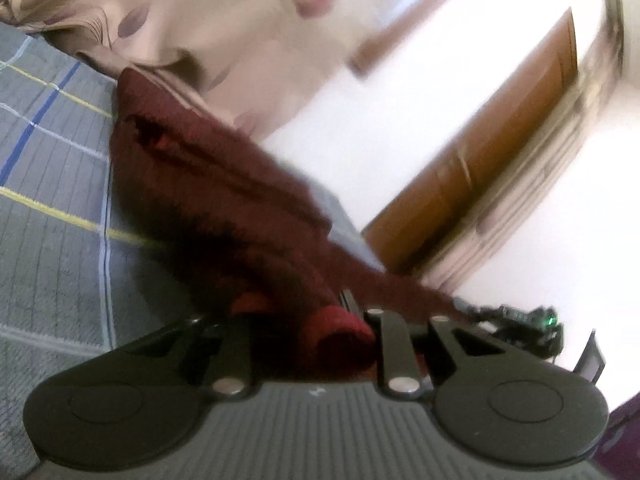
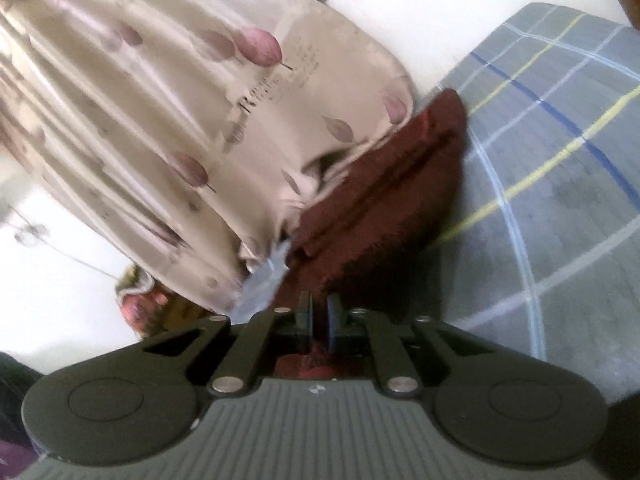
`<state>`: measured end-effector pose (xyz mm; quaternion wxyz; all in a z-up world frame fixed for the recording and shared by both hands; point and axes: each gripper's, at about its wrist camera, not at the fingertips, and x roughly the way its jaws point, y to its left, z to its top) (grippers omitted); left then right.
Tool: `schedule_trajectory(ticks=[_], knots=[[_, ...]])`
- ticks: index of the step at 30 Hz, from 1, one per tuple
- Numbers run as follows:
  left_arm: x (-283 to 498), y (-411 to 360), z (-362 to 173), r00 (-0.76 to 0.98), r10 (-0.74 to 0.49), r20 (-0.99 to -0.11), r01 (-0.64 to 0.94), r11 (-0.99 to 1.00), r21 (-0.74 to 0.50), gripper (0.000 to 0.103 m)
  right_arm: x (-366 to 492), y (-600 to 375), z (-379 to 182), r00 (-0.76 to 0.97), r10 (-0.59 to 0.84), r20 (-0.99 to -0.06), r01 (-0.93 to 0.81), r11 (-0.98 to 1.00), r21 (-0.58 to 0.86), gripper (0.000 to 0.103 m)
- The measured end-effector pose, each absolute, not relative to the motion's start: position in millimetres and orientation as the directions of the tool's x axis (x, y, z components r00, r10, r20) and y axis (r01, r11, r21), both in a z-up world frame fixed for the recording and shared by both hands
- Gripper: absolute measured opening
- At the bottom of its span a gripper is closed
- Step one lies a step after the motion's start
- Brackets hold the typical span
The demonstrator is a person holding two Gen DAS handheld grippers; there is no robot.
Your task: Fold small clothes
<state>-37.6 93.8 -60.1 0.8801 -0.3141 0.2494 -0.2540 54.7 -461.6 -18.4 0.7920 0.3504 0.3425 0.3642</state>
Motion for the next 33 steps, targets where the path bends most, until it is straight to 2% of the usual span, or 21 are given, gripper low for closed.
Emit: schedule_trajectory(ticks=[9,17,21,24,26,27,28,29,30,33], knots=[[-20.4,108.3,-27.3,0.826,-0.536,-0.172,0.284,0.661,-0.695,0.023,82.8,-464.1,-4.2,0.536,0.823,-0.189,-0.31,0.401,0.862,0.013],[58.7,130.2,7.9,0.896,-0.431,-0.107,0.239,0.671,-0.702,0.023,162.0,-466.7,35.9,0.593,0.797,-0.117,-0.386,0.408,0.827,0.013],[110.7,135.1,15.9,0.912,-0.392,-0.118,0.202,0.682,-0.703,0.023,226.1,-470.7,47.7,0.637,0.763,-0.11,-0.361,0.422,0.832,0.013],[124.7,133.3,13.0,0.907,-0.403,-0.125,0.191,0.656,-0.73,0.023,262.6,-465.6,49.0,0.647,0.742,-0.177,-0.354,0.497,0.792,0.014],[120.4,129.0,14.7,0.903,-0.41,-0.129,0.206,0.677,-0.706,0.023,269.1,-464.5,28.9,0.528,0.836,-0.152,-0.294,0.348,0.89,0.018],[115.8,127.7,14.9,0.901,-0.415,-0.124,0.216,0.679,-0.702,0.023,260.5,-459.0,21.0,0.483,0.855,-0.187,-0.279,0.353,0.893,0.037],[110.9,126.4,15.4,0.901,-0.416,-0.12,0.222,0.682,-0.697,0.023,243.9,-450.2,16.2,0.459,0.847,-0.27,-0.284,0.427,0.858,0.051],[106.5,125.1,16.1,0.902,-0.413,-0.122,0.222,0.689,-0.69,0.023,226.7,-442.1,11.1,0.426,0.841,-0.334,-0.303,0.48,0.823,0.074],[102.3,124.9,16.3,0.903,-0.412,-0.123,0.22,0.689,-0.691,0.023,208.8,-436.4,5.1,0.393,0.844,-0.366,-0.318,0.498,0.807,0.078],[90.1,124.8,17.4,0.902,-0.415,-0.122,0.222,0.685,-0.694,0.023,158.6,-424.6,-20.0,0.31,0.845,-0.437,-0.268,0.518,0.812,0.078]])
